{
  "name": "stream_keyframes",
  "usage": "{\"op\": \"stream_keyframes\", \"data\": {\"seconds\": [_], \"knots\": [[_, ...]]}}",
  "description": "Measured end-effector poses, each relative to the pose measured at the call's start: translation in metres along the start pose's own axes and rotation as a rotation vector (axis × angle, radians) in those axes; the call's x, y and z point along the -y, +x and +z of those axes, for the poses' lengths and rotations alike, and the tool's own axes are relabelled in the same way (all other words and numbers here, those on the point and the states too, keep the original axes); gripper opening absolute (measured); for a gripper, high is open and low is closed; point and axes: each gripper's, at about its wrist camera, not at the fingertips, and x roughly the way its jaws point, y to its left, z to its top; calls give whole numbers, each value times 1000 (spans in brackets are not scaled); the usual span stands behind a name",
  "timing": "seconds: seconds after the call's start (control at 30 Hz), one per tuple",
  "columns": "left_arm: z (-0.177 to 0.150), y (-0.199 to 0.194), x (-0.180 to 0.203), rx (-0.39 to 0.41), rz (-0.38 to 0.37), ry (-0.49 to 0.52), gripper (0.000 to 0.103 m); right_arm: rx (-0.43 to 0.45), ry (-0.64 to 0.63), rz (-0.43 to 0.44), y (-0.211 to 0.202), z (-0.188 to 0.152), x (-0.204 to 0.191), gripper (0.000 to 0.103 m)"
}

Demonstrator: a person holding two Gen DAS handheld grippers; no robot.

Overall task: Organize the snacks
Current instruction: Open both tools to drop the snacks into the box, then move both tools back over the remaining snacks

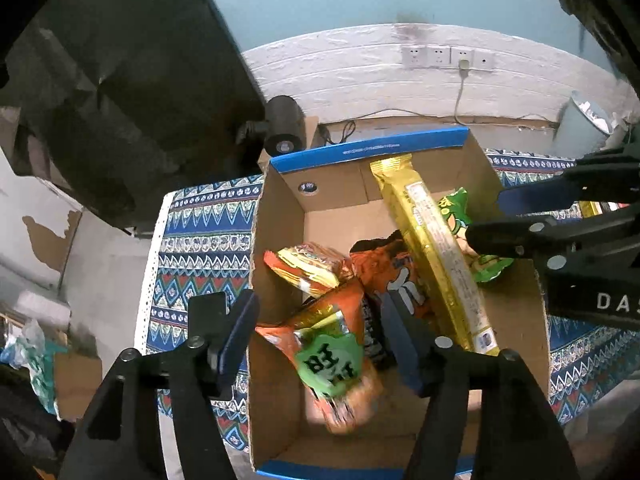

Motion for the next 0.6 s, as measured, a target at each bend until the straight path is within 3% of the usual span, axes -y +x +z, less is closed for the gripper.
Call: {"op": "stream_keyframes", "data": {"seconds": [0.13, 0.6], "knots": [[2, -4, 9, 6, -6, 13, 72, 4, 6, -30, -10, -5, 8, 54], [12, -21, 58, 25, -89, 68, 81, 4, 63, -125, -47, -50, 71, 66]]}}
